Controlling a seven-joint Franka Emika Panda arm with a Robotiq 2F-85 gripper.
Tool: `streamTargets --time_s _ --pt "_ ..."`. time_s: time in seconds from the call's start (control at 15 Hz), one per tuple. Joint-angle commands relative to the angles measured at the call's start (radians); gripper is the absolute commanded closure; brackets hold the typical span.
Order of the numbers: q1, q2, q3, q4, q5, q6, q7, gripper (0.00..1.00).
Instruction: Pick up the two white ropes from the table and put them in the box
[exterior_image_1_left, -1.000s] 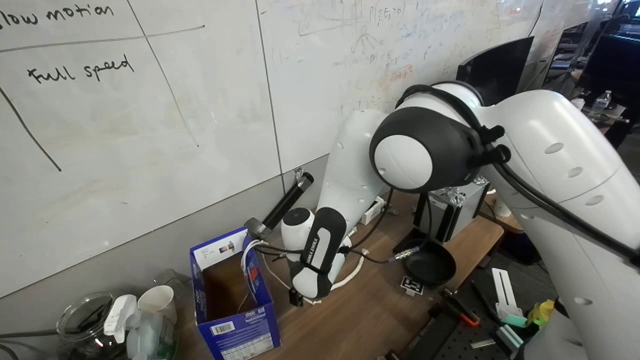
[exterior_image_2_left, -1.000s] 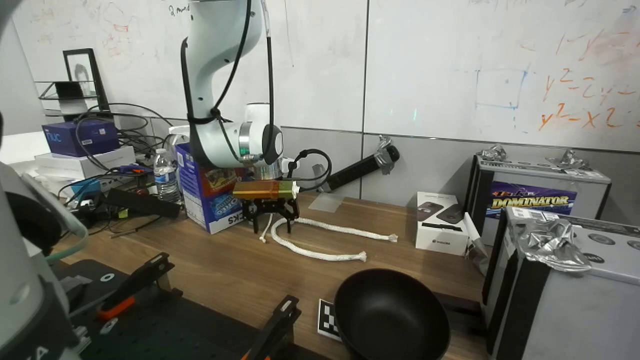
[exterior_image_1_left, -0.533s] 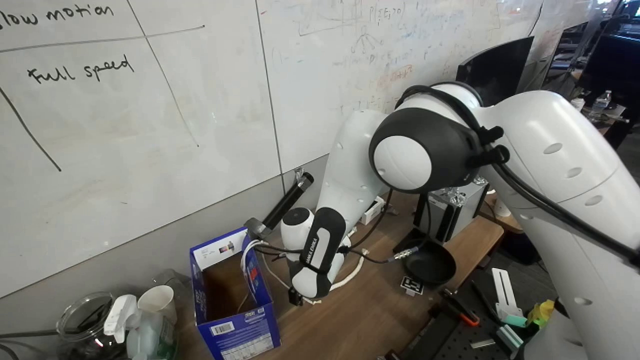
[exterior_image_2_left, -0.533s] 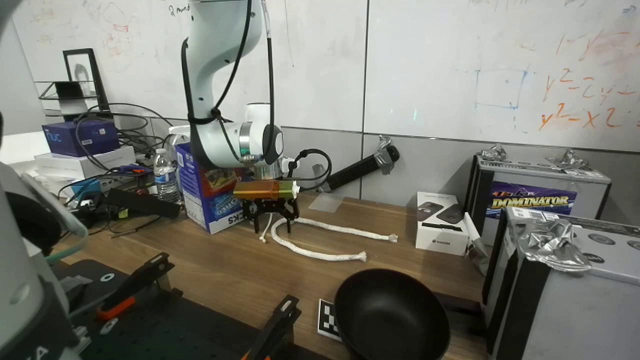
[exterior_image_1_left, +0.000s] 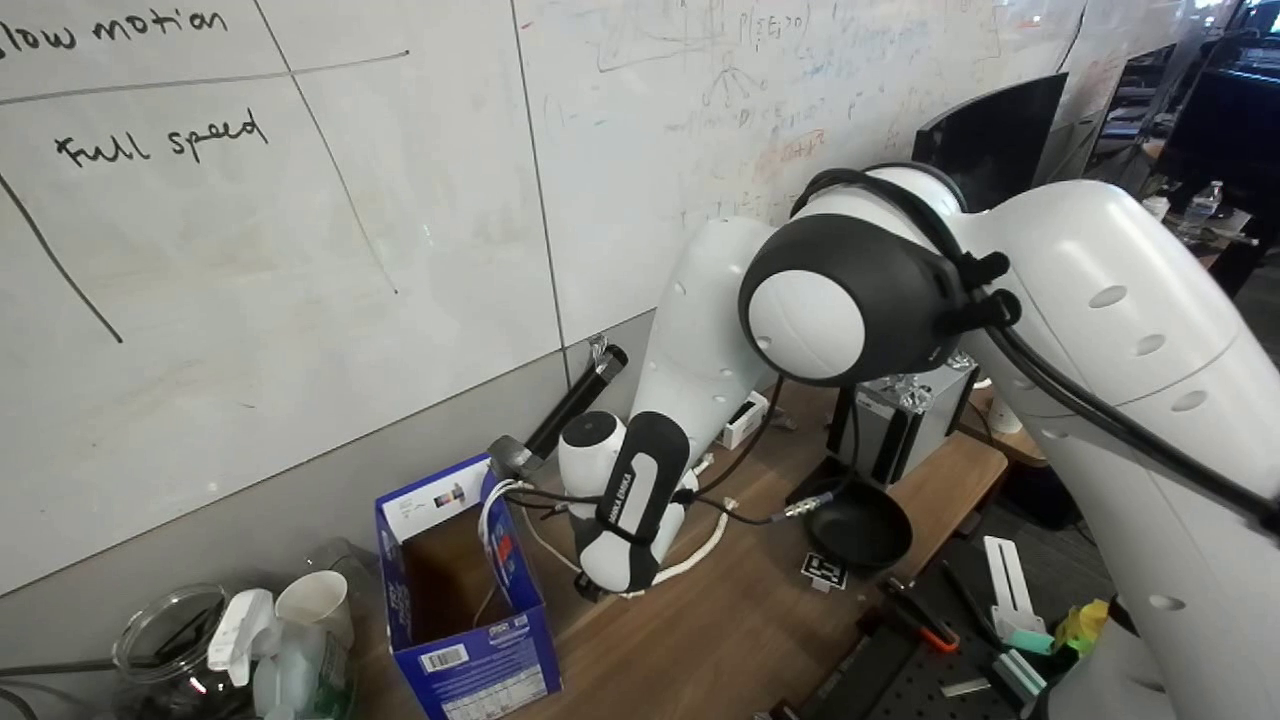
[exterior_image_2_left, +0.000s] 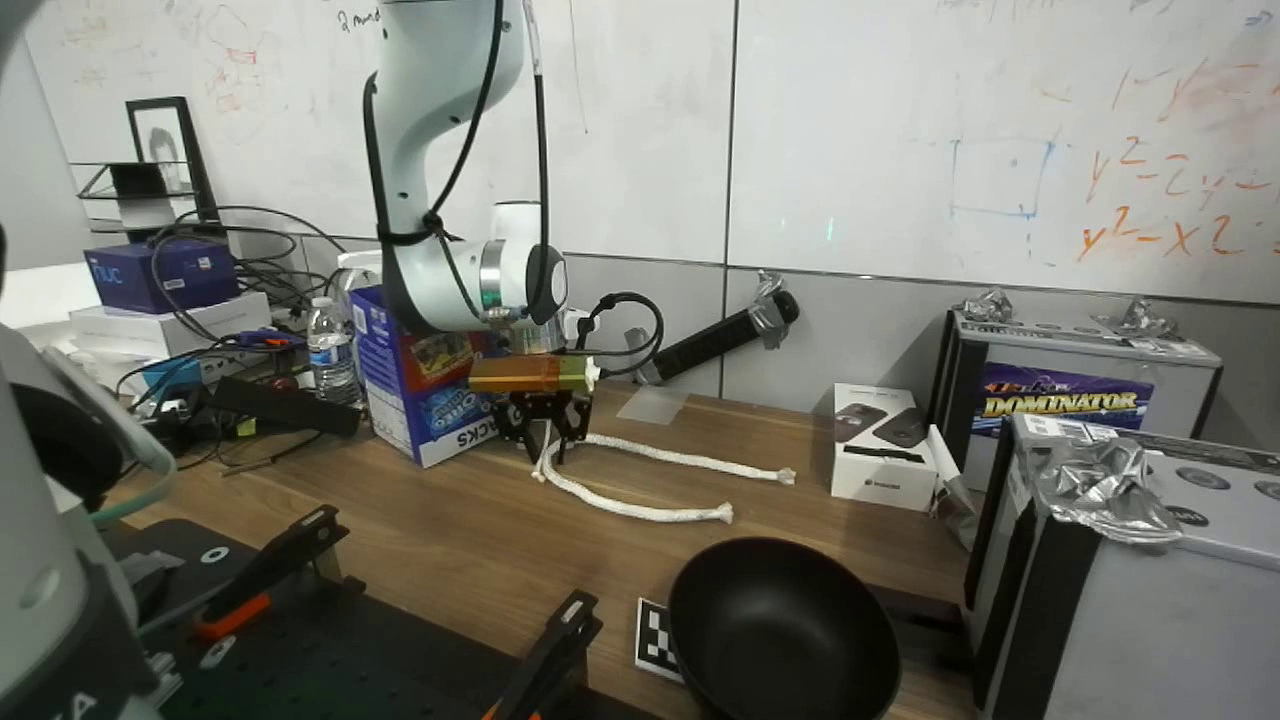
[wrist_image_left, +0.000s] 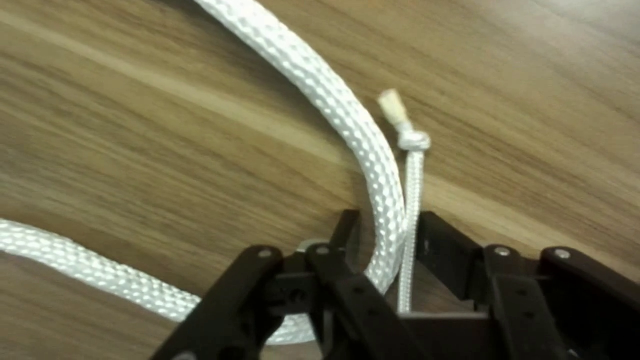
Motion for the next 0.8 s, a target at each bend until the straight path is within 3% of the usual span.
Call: streamTargets --time_s 0.0,0.13,0.33,0.73 --pt "-0.005 0.017 0.003 0.016 -0.001 0.017 -0.010 0.91" --pt "-0.008 0.014 0.005 0.016 0.000 0.008 -0.011 0.95" --pt "-0.018 -0.014 0.012 0.003 0.005 -0.015 -0.015 0.92" --pt "0.008 -0.168 -0.010 -0.079 -0.006 -0.065 0.009 0.92"
